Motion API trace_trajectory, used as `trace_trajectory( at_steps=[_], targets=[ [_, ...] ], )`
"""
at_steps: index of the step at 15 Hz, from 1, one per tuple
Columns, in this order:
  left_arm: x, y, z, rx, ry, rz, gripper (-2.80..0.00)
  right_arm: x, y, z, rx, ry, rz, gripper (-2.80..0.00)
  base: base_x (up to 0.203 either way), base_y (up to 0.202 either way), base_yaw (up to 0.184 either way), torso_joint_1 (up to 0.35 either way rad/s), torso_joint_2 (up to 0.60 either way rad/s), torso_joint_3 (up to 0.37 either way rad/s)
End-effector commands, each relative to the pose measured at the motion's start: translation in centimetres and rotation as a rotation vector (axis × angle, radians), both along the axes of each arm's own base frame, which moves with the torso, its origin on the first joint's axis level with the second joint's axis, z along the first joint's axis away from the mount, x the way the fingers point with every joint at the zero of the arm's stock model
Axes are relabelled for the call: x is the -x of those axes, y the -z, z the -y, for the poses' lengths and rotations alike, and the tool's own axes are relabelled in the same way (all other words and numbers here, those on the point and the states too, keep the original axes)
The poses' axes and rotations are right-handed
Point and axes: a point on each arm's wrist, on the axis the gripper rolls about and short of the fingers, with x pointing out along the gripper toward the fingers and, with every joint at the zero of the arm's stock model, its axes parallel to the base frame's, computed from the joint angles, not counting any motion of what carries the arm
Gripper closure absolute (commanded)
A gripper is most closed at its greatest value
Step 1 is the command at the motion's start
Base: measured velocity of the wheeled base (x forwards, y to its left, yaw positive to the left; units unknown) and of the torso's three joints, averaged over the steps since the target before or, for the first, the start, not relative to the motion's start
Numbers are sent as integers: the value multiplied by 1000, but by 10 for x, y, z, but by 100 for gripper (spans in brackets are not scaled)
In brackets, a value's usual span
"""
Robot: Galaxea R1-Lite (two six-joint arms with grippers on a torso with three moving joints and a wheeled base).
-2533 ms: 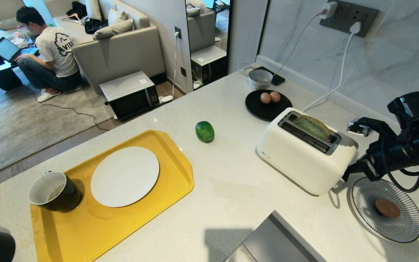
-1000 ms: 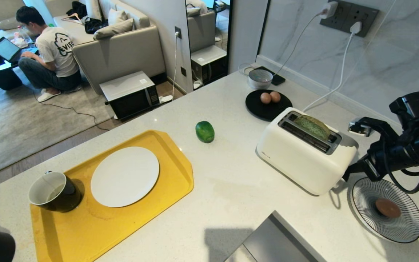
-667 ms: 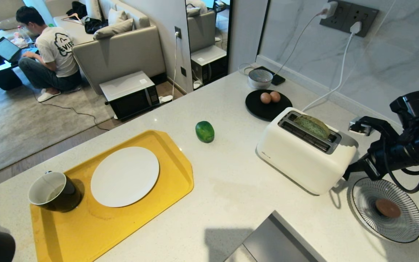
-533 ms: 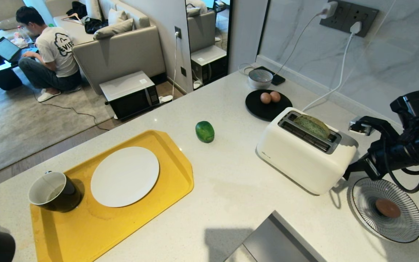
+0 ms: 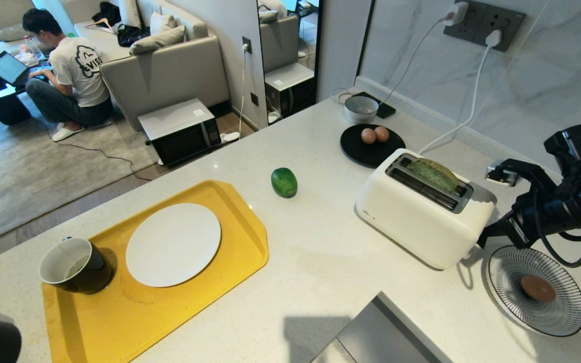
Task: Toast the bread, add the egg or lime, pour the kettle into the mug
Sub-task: Use a bread toaster
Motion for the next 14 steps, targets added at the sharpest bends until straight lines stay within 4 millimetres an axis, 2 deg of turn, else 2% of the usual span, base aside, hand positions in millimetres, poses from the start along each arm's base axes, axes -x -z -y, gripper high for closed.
trace_trajectory(
  at_steps=[1, 14],
  targets=[
    [0, 0, 0, 0, 0, 0, 0, 1, 0, 0, 0, -4, -2, 0, 0, 0, 0, 0, 0, 0],
    [0, 0, 0, 0, 0, -1, 0, 2, -4, -1, 3, -3, 9, 0, 0, 0, 0, 0, 0, 0]
  ],
)
